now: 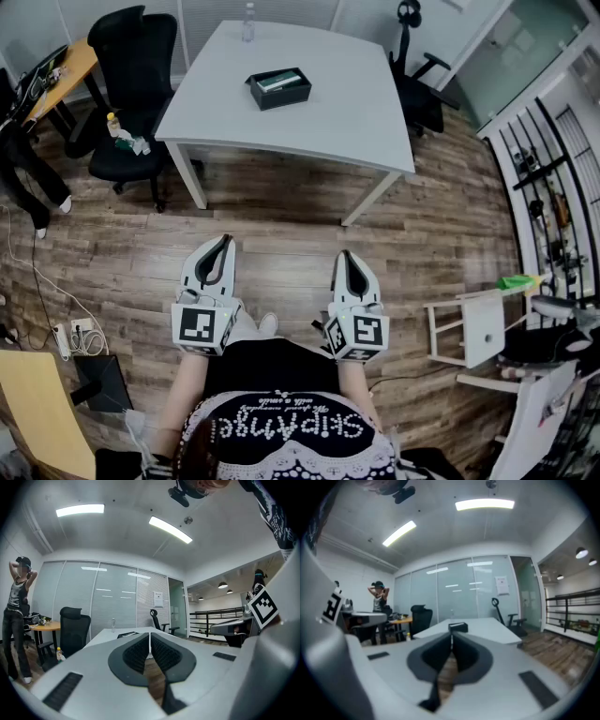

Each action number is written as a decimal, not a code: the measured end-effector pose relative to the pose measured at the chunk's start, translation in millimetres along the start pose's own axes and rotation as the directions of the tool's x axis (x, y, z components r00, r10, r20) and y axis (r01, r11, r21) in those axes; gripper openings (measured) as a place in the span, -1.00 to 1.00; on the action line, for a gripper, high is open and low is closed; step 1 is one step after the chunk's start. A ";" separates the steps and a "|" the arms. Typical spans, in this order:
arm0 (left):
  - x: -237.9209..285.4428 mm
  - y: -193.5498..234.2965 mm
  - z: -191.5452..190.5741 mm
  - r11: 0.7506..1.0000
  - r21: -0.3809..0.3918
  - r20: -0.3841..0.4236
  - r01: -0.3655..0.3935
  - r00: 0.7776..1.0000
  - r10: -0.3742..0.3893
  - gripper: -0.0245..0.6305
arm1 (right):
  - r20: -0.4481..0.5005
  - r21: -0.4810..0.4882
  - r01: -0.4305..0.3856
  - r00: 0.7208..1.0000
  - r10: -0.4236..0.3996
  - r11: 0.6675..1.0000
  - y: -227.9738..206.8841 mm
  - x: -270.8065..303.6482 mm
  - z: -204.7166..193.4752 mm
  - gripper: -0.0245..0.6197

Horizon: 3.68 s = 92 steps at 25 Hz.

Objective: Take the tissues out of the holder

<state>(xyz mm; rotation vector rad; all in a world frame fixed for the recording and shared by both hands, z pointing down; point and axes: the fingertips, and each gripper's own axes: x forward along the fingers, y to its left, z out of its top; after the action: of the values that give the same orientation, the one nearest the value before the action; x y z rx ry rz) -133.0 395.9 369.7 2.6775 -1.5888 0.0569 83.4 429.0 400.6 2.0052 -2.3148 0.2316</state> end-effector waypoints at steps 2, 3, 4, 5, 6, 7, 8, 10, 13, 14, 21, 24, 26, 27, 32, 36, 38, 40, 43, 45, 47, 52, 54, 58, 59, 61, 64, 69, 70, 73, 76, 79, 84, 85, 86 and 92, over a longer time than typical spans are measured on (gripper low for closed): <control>-0.1 0.8 1.1 1.000 0.000 -0.001 0.000 1.000 0.000 -0.80 | 0.000 -0.004 -0.001 1.000 0.001 1.000 2.0 0.3 2.8 -0.82; -0.4 1.0 1.6 1.000 -0.001 -0.001 0.001 1.000 -0.001 -0.80 | 0.000 -0.005 -0.002 1.000 0.002 1.000 3.0 0.5 3.9 -0.82; -0.7 1.1 2.0 1.000 -0.001 -0.001 0.003 1.000 -0.003 -0.80 | 0.001 -0.005 -0.004 1.000 0.004 1.000 3.9 0.6 4.6 -0.82; -1.0 1.1 2.3 1.000 0.000 -0.001 0.004 1.000 -0.004 -0.80 | 0.002 -0.004 -0.005 1.000 0.005 1.000 4.5 0.6 4.8 -0.82; -1.1 1.1 2.7 1.000 0.003 -0.002 0.005 1.000 -0.005 -0.80 | 0.001 -0.003 -0.005 1.000 0.005 1.000 4.7 0.6 4.7 -0.82; -1.2 1.3 3.0 1.000 0.006 -0.003 0.005 1.000 -0.005 -0.80 | 0.002 -0.002 -0.005 1.000 0.005 1.000 4.8 0.5 4.5 -0.82; -1.2 1.8 3.4 1.000 0.008 -0.004 0.003 1.000 -0.003 -0.80 | 0.002 -0.002 -0.004 1.000 0.004 1.000 4.8 0.3 4.3 -0.82; -1.9 2.7 2.5 1.000 0.008 -0.004 0.001 1.000 -0.001 -0.80 | -0.001 -0.003 -0.004 1.000 0.004 1.000 5.3 -0.5 4.0 -0.82; -3.4 4.3 3.4 1.000 0.016 -0.002 -0.006 1.000 0.006 -0.80 | -0.008 -0.007 -0.003 1.000 0.003 1.000 4.9 -2.9 3.4 -0.82; -3.8 4.6 4.6 1.000 0.017 0.001 -0.007 1.000 0.007 -0.80 | -0.009 -0.008 -0.002 1.000 0.002 1.000 4.6 -3.5 3.3 -0.81; -6.3 -1.8 8.5 1.000 -0.010 0.025 0.014 1.000 -0.014 -0.81 | 0.013 -0.012 -0.026 1.000 0.026 1.000 6.4 -9.5 6.8 -0.81; -7.8 -7.9 10.1 0.999 0.002 0.029 0.036 0.999 -0.036 -0.81 | 0.007 -0.018 -0.038 0.999 0.038 0.999 6.8 -13.3 6.1 -0.81; -9.0 -10.3 9.6 0.999 0.000 0.037 0.049 0.998 -0.049 -0.81 | 0.002 -0.024 -0.037 0.999 0.037 0.999 5.5 -14.6 4.6 -0.81; -9.5 -10.5 8.6 0.999 -0.004 0.038 0.053 0.998 -0.052 -0.81 | 0.001 -0.026 -0.037 0.999 0.037 0.999 5.3 -15.1 4.1 -0.81; -4.9 -10.1 7.2 0.998 -0.023 0.033 0.062 0.998 -0.061 -0.81 | -0.006 -0.035 -0.044 0.999 0.043 0.998 3.0 -10.6 4.0 -0.81; 5.3 -4.9 6.8 0.997 -0.033 0.028 0.068 0.997 -0.067 -0.81 | -0.016 -0.029 -0.045 0.999 0.045 0.999 3.3 0.9 2.5 -0.81; 12.9 -0.3 5.0 0.997 -0.047 0.023 0.068 0.998 -0.067 -0.81 | -0.024 -0.024 -0.045 0.999 0.045 0.999 2.8 8.9 0.3 -0.81; 22.8 4.7 3.7 0.996 -0.057 0.016 0.063 0.998 -0.063 -0.81 | -0.031 -0.016 -0.047 0.998 0.046 0.999 1.4 18.3 -0.6 -0.81; 42.8 12.6 2.4 0.996 -0.061 0.009 0.067 0.998 -0.067 -0.81 | -0.040 -0.010 -0.045 0.998 0.044 0.999 -1.8 36.4 1.9 -0.81; 58.4 19.0 2.0 0.995 -0.066 0.004 0.073 0.997 -0.073 -0.81 | -0.041 -0.008 -0.040 0.998 0.040 0.999 -4.3 52.1 4.3 -0.81; 74.9 27.2 4.1 0.995 -0.069 0.000 0.077 0.997 -0.077 -0.81 | -0.040 -0.007 -0.034 0.999 0.034 0.999 -6.3 69.6 8.3 -0.81; 114.5 49.2 14.7 0.993 -0.064 -0.001 0.104 0.995 -0.104 -0.81 | -0.035 -0.003 -0.020 0.999 0.020 1.000 -6.5 114.9 23.1 -0.81; 128.6 57.1 18.3 0.990 -0.068 0.003 0.125 0.992 -0.125 -0.81 | -0.025 -0.005 -0.013 1.000 0.013 1.000 -5.8 131.2 33.1 -0.81; 155.7 75.5 22.1 0.988 -0.061 0.019 0.139 0.990 -0.139 -0.81 | -0.010 -0.008 0.001 1.000 -0.001 1.000 -6.1 157.8 45.1 -0.81; 160.6 80.0 21.2 0.989 -0.063 0.014 0.134 0.991 -0.133 -0.81 | -0.012 -0.006 0.007 1.000 -0.007 1.000 -6.7 162.2 44.4 -0.81; 168.0 89.1 19.6 0.990 -0.073 -0.006 0.119 0.993 -0.119 -0.81 | -0.016 0.003 0.021 1.000 -0.021 1.000 -8.3 169.5 41.7 -0.81; 174.8 102.3 15.1 0.991 -0.078 -0.030 0.113 0.993 -0.115 -0.81 | -0.015 0.017 0.038 0.999 -0.038 0.999 -8.9 181.3 41.4 -0.81; 178.6 123.4 8.4 0.991 -0.095 -0.025 0.095 0.995 -0.098 -0.81 | -0.027 0.003 0.029 0.999 -0.029 1.000 0.2 198.0 41.7 -0.81; 179.0 126.4 6.5 0.991 -0.097 -0.025 0.094 0.995 -0.097 -0.81 | -0.031 0.000 0.025 0.999 -0.025 1.000 2.5 201.1 42.1 -0.81; 182.6 130.7 1.6 0.990 -0.104 -0.025 0.098 0.995 -0.101 -0.82 | -0.035 -0.003 0.010 0.999 -0.010 1.000 7.4 210.9 43.8 -0.81; 185.1 130.2 -1.7 0.989 -0.113 -0.032 0.098 0.994 -0.102 -0.82 | -0.041 -0.002 0.002 0.999 -0.002 1.000 8.3 215.7 43.5 -0.81; 191.8 132.5 -0.8 0.989 -0.118 -0.033 0.094 0.995 -0.099 -0.82 | -0.045 0.003 -0.001 0.999 0.001 1.000 5.7 222.7 45.2 -0.81; 211.2 138.1 -2.9 0.989 -0.130 -0.038 0.072 0.996 -0.078 -0.82 | -0.065 -0.001 -0.016 0.998 0.016 1.000 -4.9 242.4 43.7 -0.81; 215.3 138.0 -3.4 0.989 -0.132 -0.038 0.066 0.997 -0.072 -0.82 | -0.065 -0.003 -0.018 0.998 0.018 1.000 -8.3 246.6 44.4 -0.81; 220.0 137.9 -3.3 0.989 -0.134 -0.036 0.061 0.997 -0.066 -0.82 | -0.064 -0.005 -0.022 0.998 0.022 1.000 -12.0 251.6 45.7 -0.81; 262.6 137.3 7.0 0.992 -0.118 -0.007 0.032 0.999 -0.033 -0.82 | -0.042 -0.024 -0.060 0.997 0.059 0.998 -35.2 293.5 62.2 -0.81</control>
<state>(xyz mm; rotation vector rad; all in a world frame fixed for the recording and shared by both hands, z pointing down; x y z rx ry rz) -127.7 99.6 375.4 2.6084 -1.4956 -0.0252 78.2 127.4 386.1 1.9028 -2.3425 0.2436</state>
